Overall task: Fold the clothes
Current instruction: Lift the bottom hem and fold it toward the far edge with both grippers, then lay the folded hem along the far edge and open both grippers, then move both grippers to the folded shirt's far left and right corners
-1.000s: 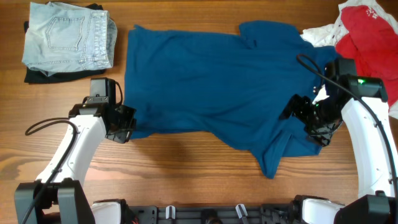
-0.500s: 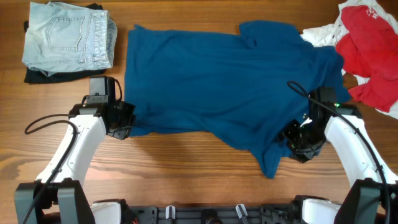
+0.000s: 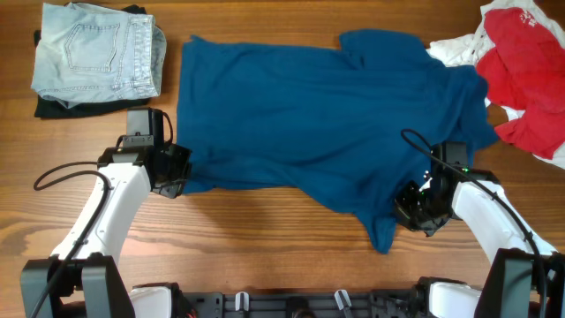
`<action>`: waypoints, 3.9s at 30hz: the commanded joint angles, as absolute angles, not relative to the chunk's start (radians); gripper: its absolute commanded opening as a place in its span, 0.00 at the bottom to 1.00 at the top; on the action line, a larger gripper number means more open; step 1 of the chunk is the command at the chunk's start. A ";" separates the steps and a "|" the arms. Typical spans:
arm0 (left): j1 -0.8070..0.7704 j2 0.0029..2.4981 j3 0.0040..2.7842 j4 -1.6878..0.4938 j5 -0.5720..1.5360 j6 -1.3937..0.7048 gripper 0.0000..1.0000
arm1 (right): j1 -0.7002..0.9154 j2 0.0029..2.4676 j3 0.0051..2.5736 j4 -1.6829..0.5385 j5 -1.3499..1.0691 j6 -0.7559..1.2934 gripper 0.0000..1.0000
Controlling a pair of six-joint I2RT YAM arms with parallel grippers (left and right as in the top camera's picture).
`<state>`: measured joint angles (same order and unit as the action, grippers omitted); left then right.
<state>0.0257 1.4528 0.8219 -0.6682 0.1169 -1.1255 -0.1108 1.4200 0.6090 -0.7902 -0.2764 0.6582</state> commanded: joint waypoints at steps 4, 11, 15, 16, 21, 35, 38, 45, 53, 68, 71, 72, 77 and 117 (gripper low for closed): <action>0.031 1.446 0.831 -0.673 0.046 -1.105 0.04 | -0.109 1.415 0.622 -0.821 -0.286 0.656 0.04; 0.050 1.386 0.834 -0.694 0.039 -1.068 0.04 | -0.112 1.366 0.781 -0.998 -0.254 0.613 0.04; 0.078 1.268 0.852 -0.728 0.031 -0.999 0.04 | -0.112 1.280 0.911 -1.100 -0.210 0.566 0.04; 0.083 1.233 0.856 -0.736 0.024 -0.994 0.04 | -0.113 1.264 0.932 -1.116 -0.201 0.566 0.04; 0.085 1.069 0.859 -0.745 -0.006 -0.972 0.04 | -0.154 1.179 1.019 -1.221 -0.175 0.525 0.04; 0.085 0.858 0.870 -0.845 -0.047 -0.932 0.04 | -0.438 1.061 1.111 -1.388 -0.270 0.301 0.04; 0.085 0.826 0.900 -0.878 -0.055 -0.919 0.04 | -0.447 1.062 1.204 -1.454 -0.262 0.260 0.04; 0.085 0.859 0.916 -0.945 -0.054 -0.920 0.04 | -0.447 1.111 1.256 -1.481 -0.252 0.216 0.04; 0.085 1.120 0.916 -0.924 -0.055 -0.919 0.04 | -0.447 1.299 1.256 -1.387 -0.244 0.163 0.04; -0.019 1.452 0.916 -0.587 -0.084 -0.919 0.04 | -0.382 1.649 1.256 -1.127 -0.244 0.158 0.04; -0.049 1.468 0.916 -0.533 -0.131 -0.919 0.04 | -0.355 1.695 1.256 -1.072 -0.244 0.160 0.04; -0.054 1.472 0.916 -0.523 -0.142 -0.919 0.04 | -0.346 1.711 1.256 -1.054 -0.244 0.160 0.04; -0.074 1.516 0.916 -0.456 -0.182 -0.919 0.04 | -0.321 1.790 1.256 -0.974 -0.244 0.168 0.04; -0.074 1.592 0.916 -0.382 -0.290 -0.918 1.00 | -0.320 1.776 1.328 -0.785 -0.240 0.157 0.56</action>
<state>-0.0731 1.5700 0.9028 -0.3782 -0.2584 -0.9253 -0.3214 1.7977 1.2999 -0.7906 -0.2592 0.1680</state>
